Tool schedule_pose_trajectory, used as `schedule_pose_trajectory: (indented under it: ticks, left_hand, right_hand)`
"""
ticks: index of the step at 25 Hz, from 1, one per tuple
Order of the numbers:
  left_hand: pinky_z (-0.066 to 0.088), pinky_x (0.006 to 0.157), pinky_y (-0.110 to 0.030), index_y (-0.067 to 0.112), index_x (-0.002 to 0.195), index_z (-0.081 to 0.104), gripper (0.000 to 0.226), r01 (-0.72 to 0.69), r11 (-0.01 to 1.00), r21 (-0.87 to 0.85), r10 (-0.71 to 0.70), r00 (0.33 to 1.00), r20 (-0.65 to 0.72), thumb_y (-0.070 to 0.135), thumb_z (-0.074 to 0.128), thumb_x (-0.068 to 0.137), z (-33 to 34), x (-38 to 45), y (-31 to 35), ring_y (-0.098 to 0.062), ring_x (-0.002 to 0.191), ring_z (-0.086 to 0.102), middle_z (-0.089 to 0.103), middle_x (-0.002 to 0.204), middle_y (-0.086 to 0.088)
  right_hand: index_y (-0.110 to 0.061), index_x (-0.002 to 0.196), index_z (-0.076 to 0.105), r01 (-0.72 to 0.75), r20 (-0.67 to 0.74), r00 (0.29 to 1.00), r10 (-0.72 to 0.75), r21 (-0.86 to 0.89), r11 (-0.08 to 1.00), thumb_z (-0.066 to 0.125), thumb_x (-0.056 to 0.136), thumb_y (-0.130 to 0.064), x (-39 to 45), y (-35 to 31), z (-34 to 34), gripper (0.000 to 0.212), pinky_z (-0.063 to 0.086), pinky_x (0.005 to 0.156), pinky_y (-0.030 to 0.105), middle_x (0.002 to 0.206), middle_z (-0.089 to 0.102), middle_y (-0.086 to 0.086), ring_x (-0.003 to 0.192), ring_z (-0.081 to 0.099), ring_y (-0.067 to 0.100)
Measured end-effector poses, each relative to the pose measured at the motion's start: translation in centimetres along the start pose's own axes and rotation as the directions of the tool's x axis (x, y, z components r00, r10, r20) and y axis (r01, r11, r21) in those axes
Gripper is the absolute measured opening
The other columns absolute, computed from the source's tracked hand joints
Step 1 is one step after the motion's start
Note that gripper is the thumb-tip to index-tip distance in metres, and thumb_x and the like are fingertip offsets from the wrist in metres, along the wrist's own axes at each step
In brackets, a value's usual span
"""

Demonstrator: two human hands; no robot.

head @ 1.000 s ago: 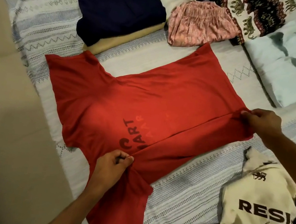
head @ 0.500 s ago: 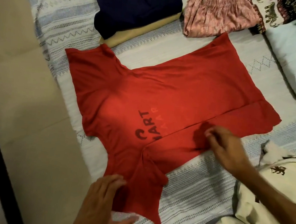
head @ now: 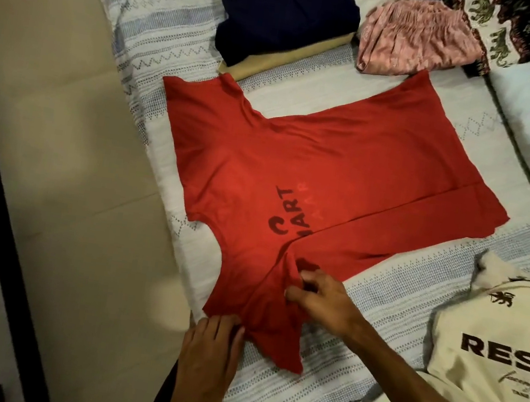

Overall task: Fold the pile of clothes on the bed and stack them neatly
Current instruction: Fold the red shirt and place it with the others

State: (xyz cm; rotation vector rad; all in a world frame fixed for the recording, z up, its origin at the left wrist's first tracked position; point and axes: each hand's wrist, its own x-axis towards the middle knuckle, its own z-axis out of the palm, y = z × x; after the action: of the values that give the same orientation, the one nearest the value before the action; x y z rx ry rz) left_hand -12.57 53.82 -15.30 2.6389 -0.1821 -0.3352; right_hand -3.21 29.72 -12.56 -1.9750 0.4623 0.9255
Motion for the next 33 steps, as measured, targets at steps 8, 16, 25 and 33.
schedule_pose_trajectory:
  ticks: [8, 16, 25, 33]
  left_hand:
    - [0.047, 0.108, -0.049, 0.029, 0.141, 0.049, 0.097, 0.137, 0.988, -0.073, -0.121, 0.974, 0.193, 0.098, 0.049, 0.073, -1.1, -0.3, -0.3, -0.01, 0.113, 0.056, 0.054, 0.122, 0.018]
    - [0.053, 0.087, -0.058, 0.039, 0.107, 0.056, 0.025, 0.294, 0.871, -0.393, -0.301, 0.953, 0.045, 0.057, 0.039, 0.102, -1.3, 2.8, -0.6, -0.013, 0.076, 0.065, 0.064, 0.08, 0.013]
    - [0.049, 0.057, -0.033, 0.027, 0.087, 0.066, 0.019, 0.438, 0.617, -0.654, -0.441, 0.881, 0.173, 0.037, 0.062, 0.102, -2.1, 5.6, -3.5, -0.01, 0.059, 0.059, 0.063, 0.066, -0.006]
    - [0.059, 0.068, -0.042, 0.033, 0.107, 0.06, 0.04, 0.481, 0.708, -0.517, -0.47, 0.867, 0.164, 0.066, 0.068, 0.086, -3.1, 6.4, -3.0, -0.011, 0.072, 0.064, 0.069, 0.085, 0.007]
  right_hand:
    - [-0.022, 0.089, 0.068, -0.213, 0.006, 0.967, 0.254, 0.562, 0.799, 0.06, 0.097, -0.031, 1.2, -5.6, 0.7, 0.014, 0.043, 0.058, 0.028, 0.077, 0.066, 0.002, 0.068, 0.06, 0.018]
    - [-0.014, 0.106, 0.07, -0.299, 0.079, 0.935, 0.345, 0.695, 0.653, 0.061, 0.1, -0.019, 4.1, -8.9, 0.8, 0.012, 0.056, 0.048, 0.029, 0.075, 0.071, 0.001, 0.061, 0.067, 0.012]
    - [-0.023, 0.118, 0.062, -0.344, 0.195, 0.934, 0.3, 0.719, 0.604, 0.053, 0.099, -0.051, 5.6, -8.5, 0.3, 0.035, 0.055, 0.067, 0.035, 0.108, 0.069, 0.008, 0.079, 0.067, 0.025]
    - [-0.012, 0.096, 0.069, -0.114, -0.05, 0.966, 0.253, 0.796, 0.594, 0.077, 0.086, -0.018, 3.4, -7.7, 3.7, 0.014, 0.057, 0.085, 0.043, 0.086, 0.071, 0.01, 0.077, 0.067, 0.024]
